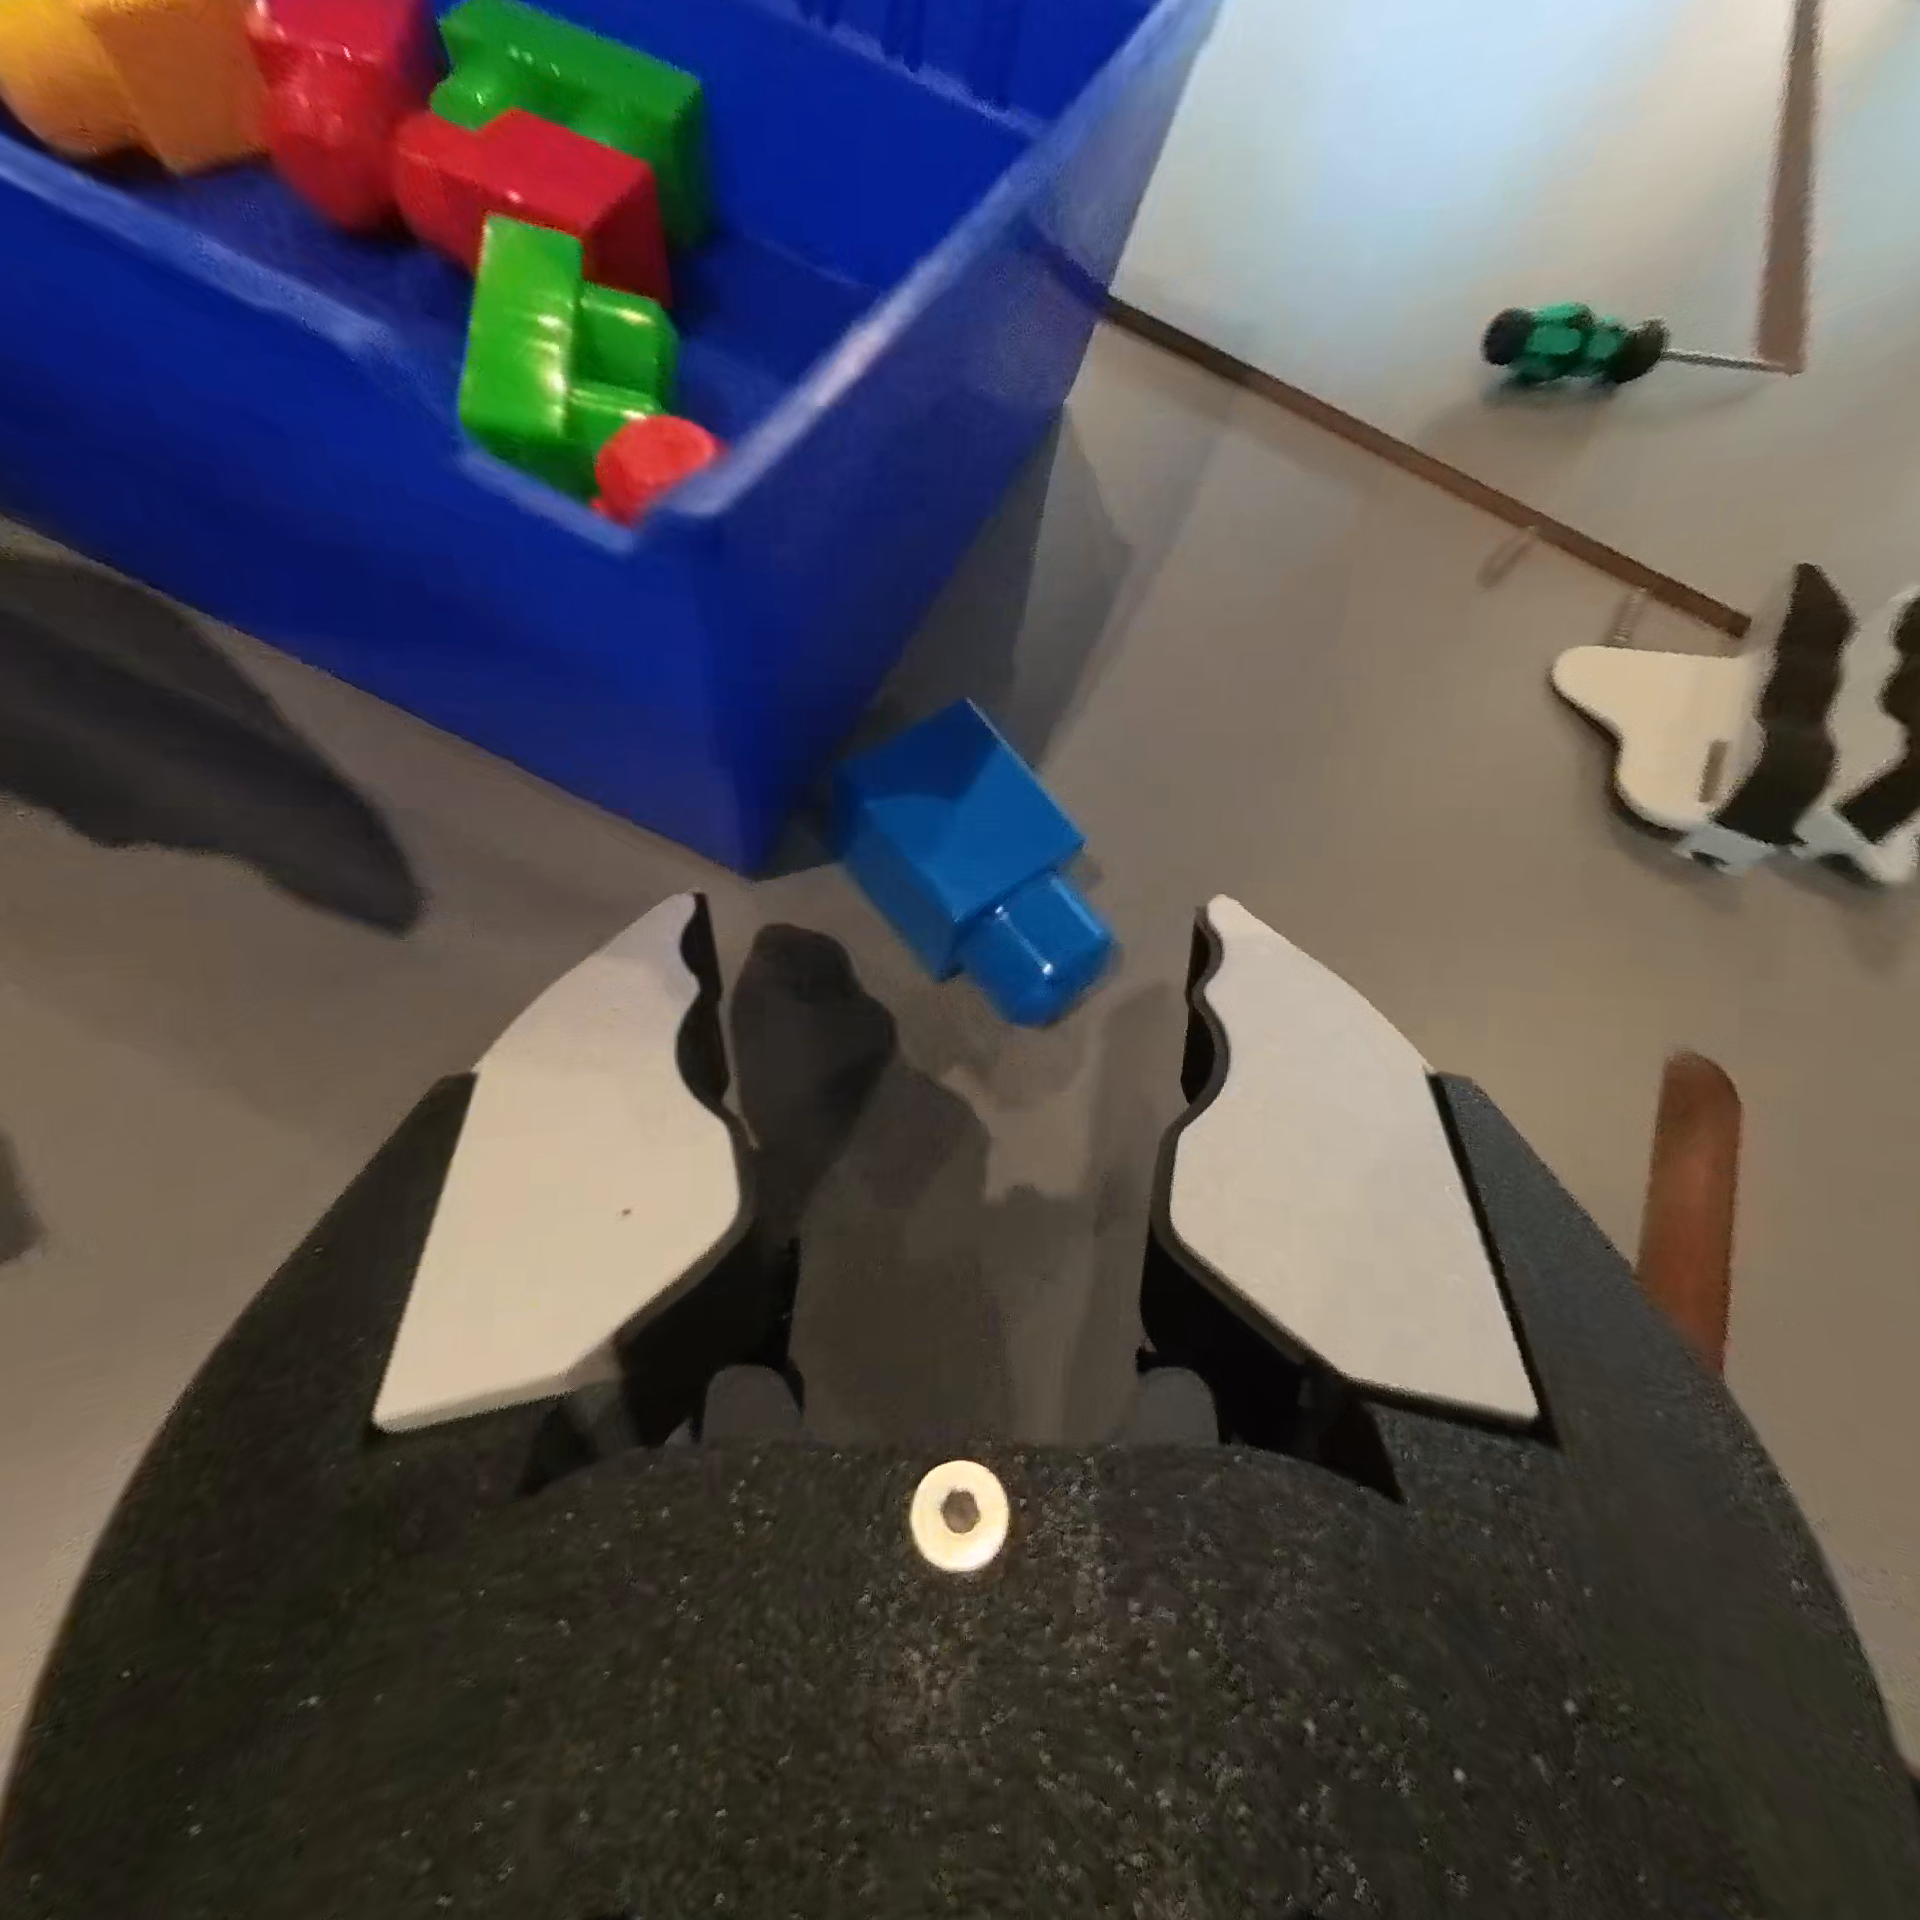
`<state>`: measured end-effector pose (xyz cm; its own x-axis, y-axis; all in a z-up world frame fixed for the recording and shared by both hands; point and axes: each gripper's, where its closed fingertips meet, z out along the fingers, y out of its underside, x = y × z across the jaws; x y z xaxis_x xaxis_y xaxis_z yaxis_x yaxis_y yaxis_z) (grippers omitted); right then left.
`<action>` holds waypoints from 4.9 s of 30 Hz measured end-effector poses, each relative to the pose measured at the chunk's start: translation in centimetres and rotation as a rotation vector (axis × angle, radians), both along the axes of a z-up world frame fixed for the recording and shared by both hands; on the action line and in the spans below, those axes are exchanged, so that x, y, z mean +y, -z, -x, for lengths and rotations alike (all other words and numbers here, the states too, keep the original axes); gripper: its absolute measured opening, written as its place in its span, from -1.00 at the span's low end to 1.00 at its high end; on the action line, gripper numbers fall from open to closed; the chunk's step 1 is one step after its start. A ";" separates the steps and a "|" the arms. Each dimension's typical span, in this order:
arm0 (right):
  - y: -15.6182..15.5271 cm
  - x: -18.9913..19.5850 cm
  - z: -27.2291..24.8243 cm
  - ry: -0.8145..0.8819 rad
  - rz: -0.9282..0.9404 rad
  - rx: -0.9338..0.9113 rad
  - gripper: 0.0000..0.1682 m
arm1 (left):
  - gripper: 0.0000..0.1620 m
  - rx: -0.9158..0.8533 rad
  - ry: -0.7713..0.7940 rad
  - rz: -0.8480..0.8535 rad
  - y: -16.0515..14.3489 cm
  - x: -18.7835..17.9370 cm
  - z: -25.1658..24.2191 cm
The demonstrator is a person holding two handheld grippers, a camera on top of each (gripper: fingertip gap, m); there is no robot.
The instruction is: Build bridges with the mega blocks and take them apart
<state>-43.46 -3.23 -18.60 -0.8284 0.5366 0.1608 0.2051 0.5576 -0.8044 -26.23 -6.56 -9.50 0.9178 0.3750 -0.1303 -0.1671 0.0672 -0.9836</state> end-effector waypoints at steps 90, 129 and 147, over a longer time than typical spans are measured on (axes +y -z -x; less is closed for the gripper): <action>-1.1 1.9 -37.3 0.416 -0.447 -0.247 -0.28 | -0.25 0.033 0.603 0.752 9.1 2.4 -13.2; -12.4 -1.3 -39.2 0.769 0.557 0.159 -0.62 | -0.39 0.515 0.567 0.082 -1.5 1.9 -20.0; -2.8 0.5 -44.6 0.945 -0.124 -0.117 -0.62 | -0.18 0.235 0.934 0.960 10.4 4.0 -20.1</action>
<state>1.17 -2.73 -15.77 -0.0764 0.9758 0.2051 0.6887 0.2004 -0.6968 -6.10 -2.53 -19.94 0.6972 -0.6956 -0.1734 -0.6058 -0.4424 -0.6613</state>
